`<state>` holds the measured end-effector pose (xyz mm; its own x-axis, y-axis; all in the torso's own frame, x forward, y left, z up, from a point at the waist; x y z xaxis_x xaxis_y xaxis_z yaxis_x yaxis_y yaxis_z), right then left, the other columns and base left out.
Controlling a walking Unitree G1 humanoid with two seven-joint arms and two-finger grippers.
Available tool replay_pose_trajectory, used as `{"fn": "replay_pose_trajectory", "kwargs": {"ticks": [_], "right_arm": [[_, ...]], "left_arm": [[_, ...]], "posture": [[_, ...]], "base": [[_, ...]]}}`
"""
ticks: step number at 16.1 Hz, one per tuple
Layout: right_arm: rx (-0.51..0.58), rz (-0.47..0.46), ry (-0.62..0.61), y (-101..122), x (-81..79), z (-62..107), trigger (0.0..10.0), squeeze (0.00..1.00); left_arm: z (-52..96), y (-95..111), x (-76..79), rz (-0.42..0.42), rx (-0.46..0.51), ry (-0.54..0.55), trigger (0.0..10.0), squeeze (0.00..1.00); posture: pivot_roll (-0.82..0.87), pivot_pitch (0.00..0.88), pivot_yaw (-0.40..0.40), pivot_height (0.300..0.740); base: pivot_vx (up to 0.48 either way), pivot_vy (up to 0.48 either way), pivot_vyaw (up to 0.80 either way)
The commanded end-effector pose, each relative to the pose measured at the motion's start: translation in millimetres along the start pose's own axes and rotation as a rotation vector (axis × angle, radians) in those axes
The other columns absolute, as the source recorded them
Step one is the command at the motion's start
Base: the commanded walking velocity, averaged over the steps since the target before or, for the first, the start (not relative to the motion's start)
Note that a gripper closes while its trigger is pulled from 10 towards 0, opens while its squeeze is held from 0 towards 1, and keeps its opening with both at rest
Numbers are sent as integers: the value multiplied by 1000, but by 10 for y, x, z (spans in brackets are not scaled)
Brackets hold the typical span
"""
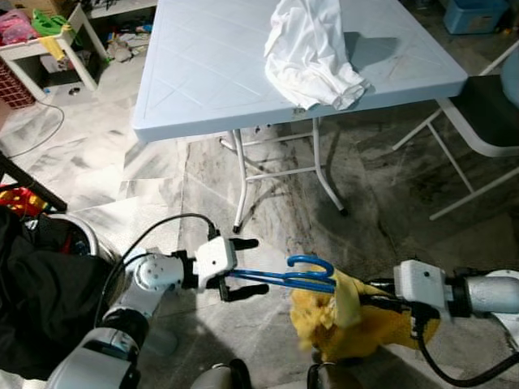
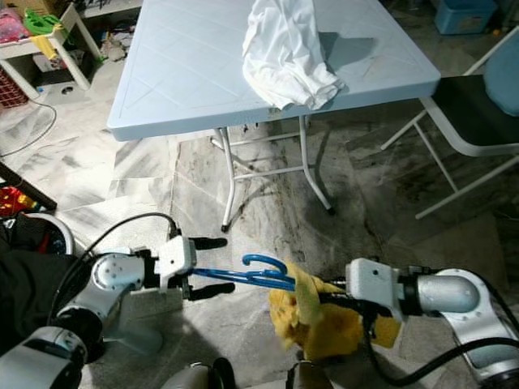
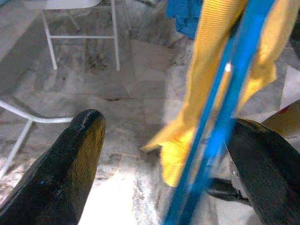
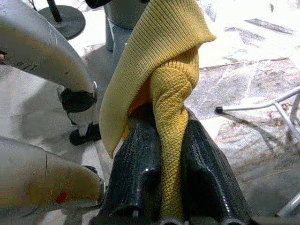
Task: Hang hanger
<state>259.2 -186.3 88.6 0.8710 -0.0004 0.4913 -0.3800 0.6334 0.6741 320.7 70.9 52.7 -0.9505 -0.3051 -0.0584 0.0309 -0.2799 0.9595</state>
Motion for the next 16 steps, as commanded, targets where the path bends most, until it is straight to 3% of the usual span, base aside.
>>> {"fn": "replay_pose_trajectory", "kwargs": {"ticks": [1,6,7,8,9,12,16], "right_arm": [[19,20,-5,53,51,60,10000,0],[24,25,-7,97,115,72,10000,0],[32,27,-6,126,129,70,10000,0],[34,28,-5,136,131,70,10000,0],[54,33,-13,193,166,74,10000,0],[95,47,-40,322,277,77,10000,0],[101,68,-63,369,389,89,10000,0]], "left_arm": [[68,-57,-37,10,-28,16,10000,0],[53,-81,0,3,-61,-27,10000,0],[46,-107,32,12,-74,-49,4706,0],[43,-120,46,16,-81,-59,4706,0],[36,-138,66,13,-95,-74,0,0],[-21,-67,27,-17,-97,-73,0,0],[-40,154,-229,-62,-75,24,0,0]], "posture": [[-178,178,110,740],[-181,179,110,740],[-184,179,110,740],[-185,178,109,740],[-186,177,109,740],[-186,175,107,740],[-189,175,98,740]], "base": [[0,0,0],[0,0,0],[0,0,0],[0,0,0],[0,0,0],[0,0,0],[0,0,0]]}}
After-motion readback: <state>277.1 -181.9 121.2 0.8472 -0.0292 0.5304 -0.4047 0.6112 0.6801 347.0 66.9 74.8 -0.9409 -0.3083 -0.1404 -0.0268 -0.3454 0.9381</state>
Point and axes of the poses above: a point about 5 cm out from each wrist's last joint towards the gripper, its own z axis pointing back from the gripper into the wrist, its own y axis along the axis of the wrist's last joint, x = y × z, the point moved 6 cm from there along -z, pointing out of the wrist towards the gripper, and after that the axes turned 14 degrees about z, right-handed, at the moved point
